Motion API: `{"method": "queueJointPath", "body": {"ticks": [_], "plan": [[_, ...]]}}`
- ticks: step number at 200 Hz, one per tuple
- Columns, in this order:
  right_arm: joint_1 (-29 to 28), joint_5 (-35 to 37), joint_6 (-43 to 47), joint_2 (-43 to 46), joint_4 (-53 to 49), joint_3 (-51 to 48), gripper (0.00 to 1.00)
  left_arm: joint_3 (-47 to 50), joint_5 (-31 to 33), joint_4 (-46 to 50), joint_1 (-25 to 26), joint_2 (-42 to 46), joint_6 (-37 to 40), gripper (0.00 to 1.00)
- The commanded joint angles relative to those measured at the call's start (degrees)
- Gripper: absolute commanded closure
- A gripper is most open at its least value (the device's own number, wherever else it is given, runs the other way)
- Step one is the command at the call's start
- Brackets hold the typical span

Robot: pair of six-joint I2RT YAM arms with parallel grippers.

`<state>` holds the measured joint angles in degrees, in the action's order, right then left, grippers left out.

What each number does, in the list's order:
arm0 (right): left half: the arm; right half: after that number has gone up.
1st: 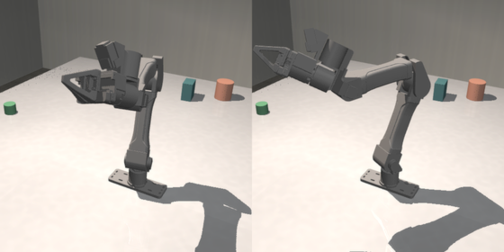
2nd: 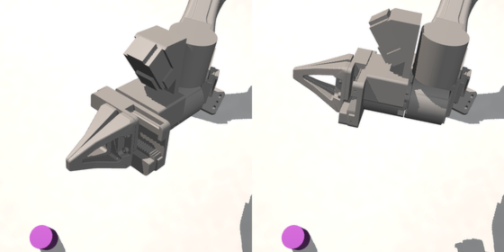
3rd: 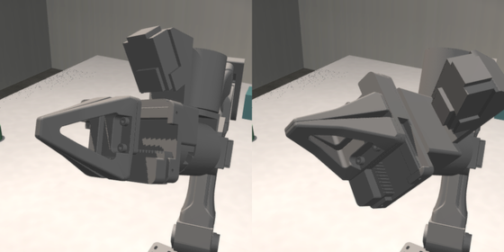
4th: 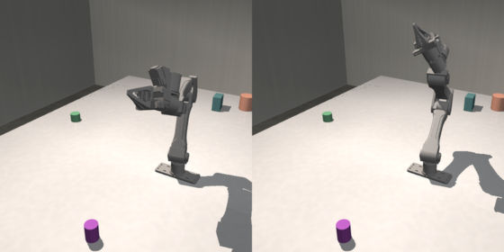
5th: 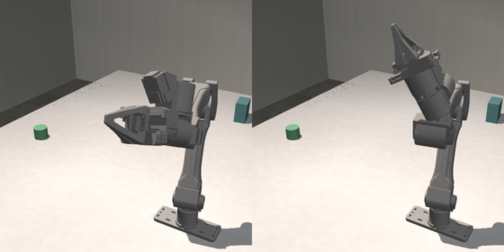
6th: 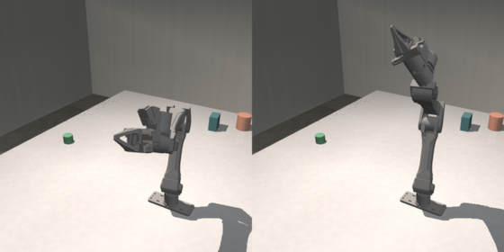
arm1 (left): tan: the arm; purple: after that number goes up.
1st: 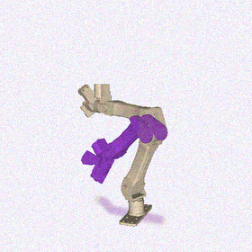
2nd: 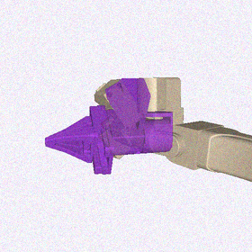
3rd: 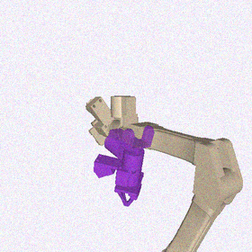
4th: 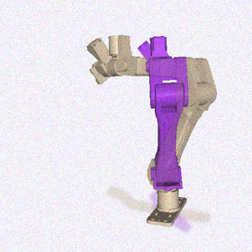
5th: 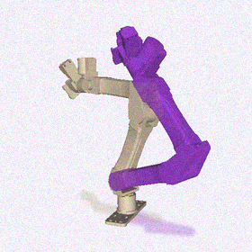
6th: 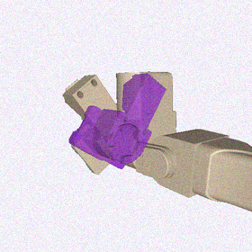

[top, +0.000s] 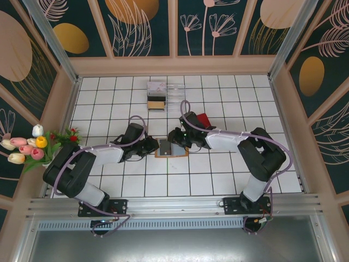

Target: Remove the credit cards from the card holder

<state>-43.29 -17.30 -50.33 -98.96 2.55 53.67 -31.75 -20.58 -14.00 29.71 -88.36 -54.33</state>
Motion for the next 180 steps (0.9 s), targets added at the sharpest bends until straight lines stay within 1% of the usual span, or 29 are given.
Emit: {"method": "queueJointPath", "body": {"ticks": [1, 19, 41, 81, 149, 180], "plan": [[-0.4, -0.5, -0.4, -2.2, -3.0, 2.3, 0.73, -1.4, 0.8, -1.3, 0.4, -1.0, 0.2, 0.88], [-0.3, -1.7, 0.5, -3.6, -4.1, 3.2, 0.76, -0.6, 3.4, -0.4, 0.7, -0.4, -0.3, 0.9], [-0.3, -2.8, 1.8, -5.1, -5.6, 4.7, 0.78, 0.9, 3.5, -1.1, 0.8, -0.4, -0.8, 0.9], [-0.2, -2.1, 3.2, -6.7, -8.8, 5.9, 0.81, 1.6, 3.9, -1.4, 1.0, -1.1, -0.9, 0.91], [-0.2, 0.1, 4.8, -7.3, -11.3, 6.2, 0.8, 1.3, 4.5, -0.2, 1.3, -2.6, -0.1, 0.93], [-0.2, -0.8, 5.7, -8.2, -11.5, 6.2, 0.8, 1.8, 4.6, -0.2, 1.3, -2.9, -0.2, 0.94]]}}
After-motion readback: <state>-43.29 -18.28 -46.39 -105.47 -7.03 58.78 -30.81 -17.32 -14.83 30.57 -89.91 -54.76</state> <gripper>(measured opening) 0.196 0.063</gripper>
